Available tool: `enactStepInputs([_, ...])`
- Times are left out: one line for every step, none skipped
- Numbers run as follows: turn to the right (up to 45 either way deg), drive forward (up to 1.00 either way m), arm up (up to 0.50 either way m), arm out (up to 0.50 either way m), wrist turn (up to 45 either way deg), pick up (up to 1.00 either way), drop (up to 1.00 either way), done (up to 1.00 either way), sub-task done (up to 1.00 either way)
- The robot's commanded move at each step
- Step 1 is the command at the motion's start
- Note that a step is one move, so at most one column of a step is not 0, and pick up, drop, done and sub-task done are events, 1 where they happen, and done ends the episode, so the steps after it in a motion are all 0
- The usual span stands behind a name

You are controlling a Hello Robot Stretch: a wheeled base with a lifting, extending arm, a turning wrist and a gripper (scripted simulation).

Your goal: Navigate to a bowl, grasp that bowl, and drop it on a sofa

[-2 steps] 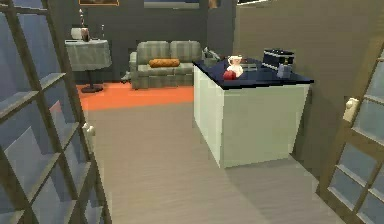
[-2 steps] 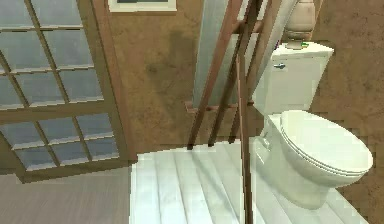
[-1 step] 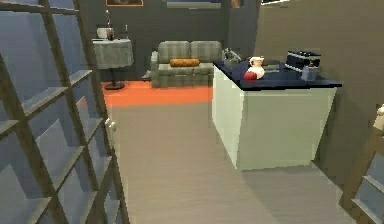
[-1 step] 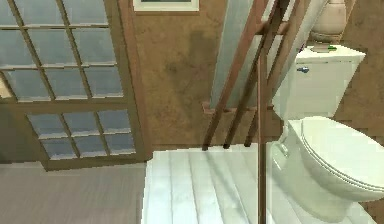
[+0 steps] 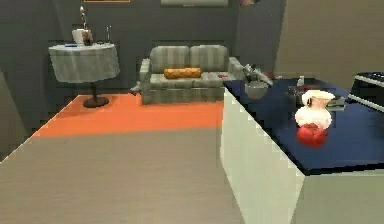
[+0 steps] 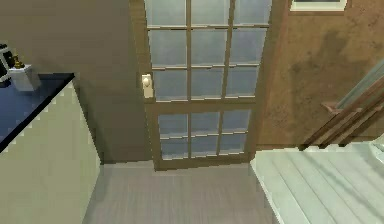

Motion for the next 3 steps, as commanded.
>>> enactStepInputs([0.0,0.55,0.00,0.00,0.0,0.00,0.00,0.00,0.00])
enactStepInputs([-45.0,0.00,0.00,0.00,0.0,0.00,0.00,0.00,0.00])
enactStepInputs([-15.0,0.00,0.00,0.00,0.0,0.00,0.00,0.00,0.00])
